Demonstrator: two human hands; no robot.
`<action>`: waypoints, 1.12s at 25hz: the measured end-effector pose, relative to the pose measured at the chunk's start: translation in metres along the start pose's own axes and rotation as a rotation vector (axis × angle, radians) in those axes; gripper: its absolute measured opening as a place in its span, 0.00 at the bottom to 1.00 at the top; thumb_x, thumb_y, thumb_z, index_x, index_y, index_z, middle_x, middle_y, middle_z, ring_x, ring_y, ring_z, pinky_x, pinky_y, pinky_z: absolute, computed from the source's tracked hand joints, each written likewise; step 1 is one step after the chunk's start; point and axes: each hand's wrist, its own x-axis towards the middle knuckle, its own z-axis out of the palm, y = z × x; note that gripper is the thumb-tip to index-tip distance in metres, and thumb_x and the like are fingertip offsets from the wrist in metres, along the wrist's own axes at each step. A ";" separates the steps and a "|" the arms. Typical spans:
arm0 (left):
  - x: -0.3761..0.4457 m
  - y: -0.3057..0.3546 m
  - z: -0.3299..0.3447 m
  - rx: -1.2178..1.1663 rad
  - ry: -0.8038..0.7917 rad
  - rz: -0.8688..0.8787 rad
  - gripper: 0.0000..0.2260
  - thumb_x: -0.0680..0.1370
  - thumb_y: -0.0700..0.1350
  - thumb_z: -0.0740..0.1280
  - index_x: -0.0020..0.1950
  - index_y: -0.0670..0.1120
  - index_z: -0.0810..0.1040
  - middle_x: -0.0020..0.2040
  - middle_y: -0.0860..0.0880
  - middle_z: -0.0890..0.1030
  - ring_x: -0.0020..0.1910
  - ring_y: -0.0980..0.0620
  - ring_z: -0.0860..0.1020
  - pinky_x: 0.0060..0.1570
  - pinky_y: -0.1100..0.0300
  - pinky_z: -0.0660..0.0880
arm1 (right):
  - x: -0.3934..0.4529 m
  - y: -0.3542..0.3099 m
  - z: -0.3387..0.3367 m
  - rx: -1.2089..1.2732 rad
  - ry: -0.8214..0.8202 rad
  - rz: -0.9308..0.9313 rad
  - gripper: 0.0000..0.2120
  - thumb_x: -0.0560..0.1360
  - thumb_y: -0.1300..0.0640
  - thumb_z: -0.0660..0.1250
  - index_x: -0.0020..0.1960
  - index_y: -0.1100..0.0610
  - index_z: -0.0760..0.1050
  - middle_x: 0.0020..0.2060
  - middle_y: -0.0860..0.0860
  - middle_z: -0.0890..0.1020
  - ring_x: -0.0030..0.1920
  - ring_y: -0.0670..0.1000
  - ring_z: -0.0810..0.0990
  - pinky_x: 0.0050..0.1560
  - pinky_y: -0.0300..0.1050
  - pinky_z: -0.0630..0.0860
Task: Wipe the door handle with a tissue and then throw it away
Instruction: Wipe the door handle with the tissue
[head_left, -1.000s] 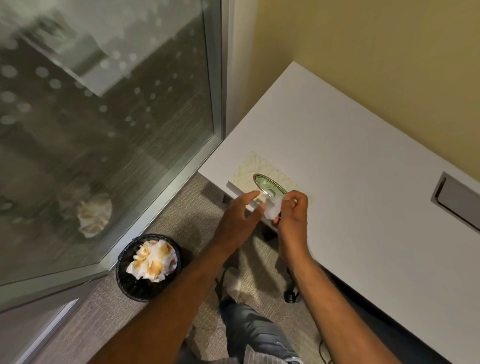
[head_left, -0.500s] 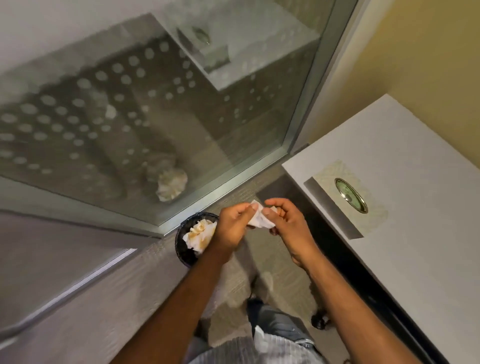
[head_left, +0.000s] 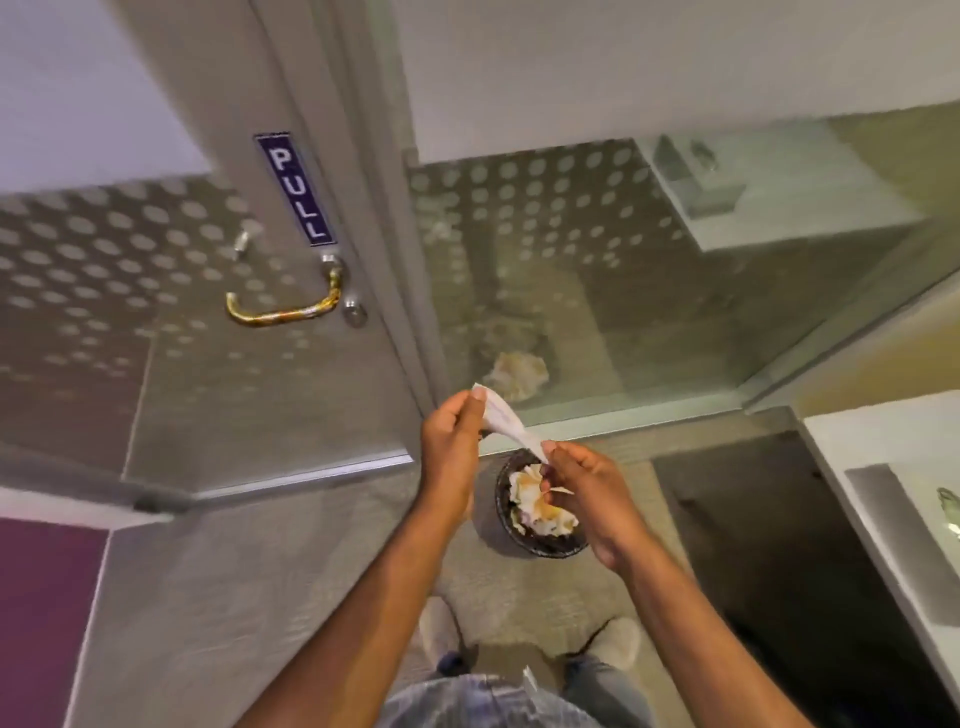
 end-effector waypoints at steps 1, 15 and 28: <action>0.005 0.006 -0.024 -0.003 0.053 0.020 0.14 0.86 0.42 0.64 0.42 0.46 0.83 0.37 0.49 0.83 0.39 0.53 0.79 0.41 0.57 0.75 | 0.000 0.005 0.026 0.031 -0.032 0.056 0.12 0.81 0.59 0.65 0.44 0.54 0.85 0.37 0.53 0.80 0.33 0.48 0.76 0.35 0.40 0.74; 0.061 0.061 -0.244 0.080 0.241 0.160 0.08 0.80 0.53 0.71 0.43 0.53 0.86 0.35 0.56 0.83 0.35 0.56 0.77 0.36 0.57 0.73 | 0.019 -0.026 0.277 -0.242 -0.386 -0.269 0.04 0.79 0.54 0.71 0.49 0.52 0.84 0.42 0.50 0.86 0.41 0.46 0.83 0.38 0.36 0.77; 0.131 0.079 -0.255 0.124 0.413 0.214 0.10 0.80 0.58 0.67 0.47 0.54 0.82 0.31 0.51 0.78 0.30 0.52 0.73 0.31 0.53 0.71 | 0.063 -0.088 0.330 -0.648 0.034 -0.712 0.05 0.79 0.53 0.69 0.51 0.46 0.73 0.43 0.41 0.81 0.44 0.39 0.79 0.40 0.30 0.72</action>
